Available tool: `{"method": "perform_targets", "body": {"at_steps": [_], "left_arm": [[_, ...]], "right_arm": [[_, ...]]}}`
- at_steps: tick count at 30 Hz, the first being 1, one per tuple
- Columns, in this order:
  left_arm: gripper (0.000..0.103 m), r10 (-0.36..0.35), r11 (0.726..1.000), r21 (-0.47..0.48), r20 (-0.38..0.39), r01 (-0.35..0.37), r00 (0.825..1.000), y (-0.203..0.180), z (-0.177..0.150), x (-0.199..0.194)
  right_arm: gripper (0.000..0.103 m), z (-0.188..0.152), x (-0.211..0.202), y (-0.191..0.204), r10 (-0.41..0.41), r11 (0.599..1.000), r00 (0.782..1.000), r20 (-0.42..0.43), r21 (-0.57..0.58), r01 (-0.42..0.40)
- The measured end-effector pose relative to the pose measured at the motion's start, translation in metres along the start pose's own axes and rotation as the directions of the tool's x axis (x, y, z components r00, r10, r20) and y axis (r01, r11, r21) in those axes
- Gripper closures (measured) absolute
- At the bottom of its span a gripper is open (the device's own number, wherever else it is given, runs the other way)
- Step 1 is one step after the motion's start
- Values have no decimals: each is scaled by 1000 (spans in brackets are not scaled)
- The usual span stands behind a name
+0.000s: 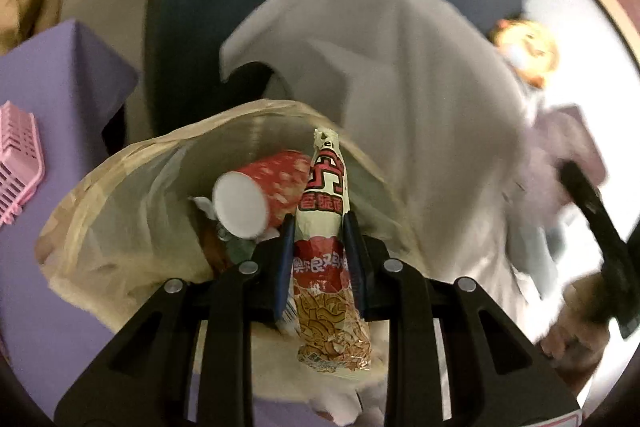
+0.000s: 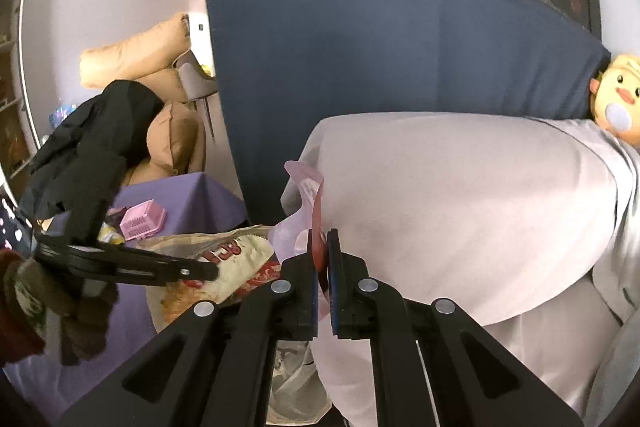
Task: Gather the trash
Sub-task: 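Carry the snack bag to the trash bag and open the left gripper while the right carries the plastic tray, then open the right gripper to drop the plastic tray into the trash bag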
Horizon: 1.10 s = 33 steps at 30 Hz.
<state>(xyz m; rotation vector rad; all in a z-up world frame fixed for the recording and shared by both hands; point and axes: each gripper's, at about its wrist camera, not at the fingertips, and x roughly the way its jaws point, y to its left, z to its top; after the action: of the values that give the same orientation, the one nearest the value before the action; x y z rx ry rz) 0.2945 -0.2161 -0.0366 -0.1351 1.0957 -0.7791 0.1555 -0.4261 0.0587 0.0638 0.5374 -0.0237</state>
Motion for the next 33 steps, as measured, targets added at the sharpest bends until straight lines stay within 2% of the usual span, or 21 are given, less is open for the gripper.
{"method": "perform_targets", "body": {"at_steps": [3, 6, 9, 12, 16, 19, 22, 25, 26, 30, 33], "left_arm": [[80, 56, 998, -24, 46, -55, 997, 5, 5, 12], [80, 113, 994, -5, 130, -113, 985, 3, 7, 16], [80, 124, 992, -19, 94, -122, 988, 2, -2, 20], [79, 147, 989, 14, 38, -148, 988, -5, -16, 25], [61, 104, 994, -27, 2, -104, 995, -3, -22, 20], [59, 87, 995, -45, 42, -85, 995, 4, -27, -3], [54, 74, 995, -73, 109, -66, 991, 15, -32, -34], [53, 124, 991, -73, 188, -111, 974, 29, -38, -69], [53, 151, 988, -78, 222, -136, 963, 37, -41, -84], [48, 195, 979, -115, 297, -168, 935, 72, -56, -129], [45, 232, 971, -126, 318, -202, 919, 95, -67, -151]], "right_arm": [[97, 0, 4, 2, -1, 1000, 1000, 8, 1, 1], [97, -2, 4, 2, -1, 1000, 1000, 15, -1, 1], [97, -3, 5, 6, 11, 1000, 1000, 16, -3, -11], [97, -4, 10, 11, 24, 1000, 1000, 8, -17, -24], [97, -7, 20, 25, 44, 998, 999, -18, -32, -44], [97, -12, 31, 37, 70, 997, 996, -49, -38, -72], [97, -20, 56, 47, 135, 991, 984, -120, 1, -136], [97, -32, 82, 55, 192, 981, 962, -193, 48, -186], [97, -37, 92, 59, 203, 979, 955, -218, 57, -195], [97, -53, 123, 83, 209, 978, 935, -287, 37, -207], [97, -58, 138, 101, 190, 980, 929, -319, -1, -200]]}}
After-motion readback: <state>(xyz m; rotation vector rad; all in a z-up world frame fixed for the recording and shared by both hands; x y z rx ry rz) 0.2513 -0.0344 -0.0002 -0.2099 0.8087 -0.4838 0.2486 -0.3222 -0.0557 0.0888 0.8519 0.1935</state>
